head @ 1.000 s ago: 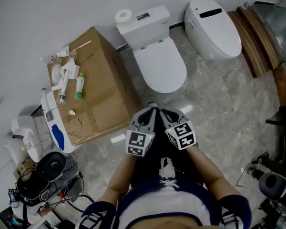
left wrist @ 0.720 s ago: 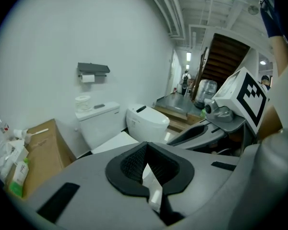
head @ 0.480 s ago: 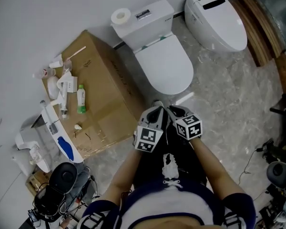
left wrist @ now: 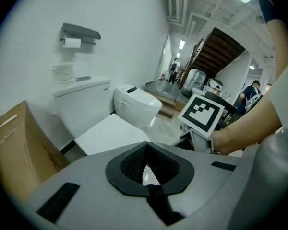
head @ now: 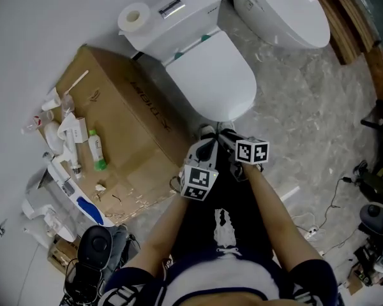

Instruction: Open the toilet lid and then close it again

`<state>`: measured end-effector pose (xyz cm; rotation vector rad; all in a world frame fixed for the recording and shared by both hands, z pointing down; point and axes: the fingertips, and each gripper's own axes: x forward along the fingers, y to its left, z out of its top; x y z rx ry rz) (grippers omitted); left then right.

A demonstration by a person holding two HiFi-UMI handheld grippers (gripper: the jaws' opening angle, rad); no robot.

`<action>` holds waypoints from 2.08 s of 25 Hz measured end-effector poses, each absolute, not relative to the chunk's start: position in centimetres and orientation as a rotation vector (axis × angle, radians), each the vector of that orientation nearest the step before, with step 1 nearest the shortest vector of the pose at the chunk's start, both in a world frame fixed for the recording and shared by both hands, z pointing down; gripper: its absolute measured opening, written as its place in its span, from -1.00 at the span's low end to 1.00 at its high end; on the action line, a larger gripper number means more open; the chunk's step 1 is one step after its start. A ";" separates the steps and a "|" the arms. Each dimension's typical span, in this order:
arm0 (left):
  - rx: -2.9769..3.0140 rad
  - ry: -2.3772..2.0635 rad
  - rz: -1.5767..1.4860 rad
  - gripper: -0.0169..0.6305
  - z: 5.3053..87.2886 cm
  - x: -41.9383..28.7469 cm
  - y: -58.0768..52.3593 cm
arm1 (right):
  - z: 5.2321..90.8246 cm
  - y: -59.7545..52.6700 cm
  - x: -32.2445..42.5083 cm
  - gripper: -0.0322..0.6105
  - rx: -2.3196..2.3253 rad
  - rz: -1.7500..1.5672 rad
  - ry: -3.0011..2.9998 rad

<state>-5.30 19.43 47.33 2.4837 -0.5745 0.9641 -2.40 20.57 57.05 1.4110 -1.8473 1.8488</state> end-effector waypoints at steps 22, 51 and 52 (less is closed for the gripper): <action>2.298 -0.646 0.998 -0.94 58.7 -3.9 16.2 | 78.4 20.7 0.6 -0.48 1.652 2.519 -1.157; 2.282 -0.531 1.137 -0.94 60.2 -3.7 18.5 | 76.7 22.2 3.2 -0.65 2.169 2.627 -0.698; 2.281 -0.540 1.136 -0.94 60.1 -3.8 18.4 | 76.0 22.1 3.2 -0.67 2.161 2.628 -0.733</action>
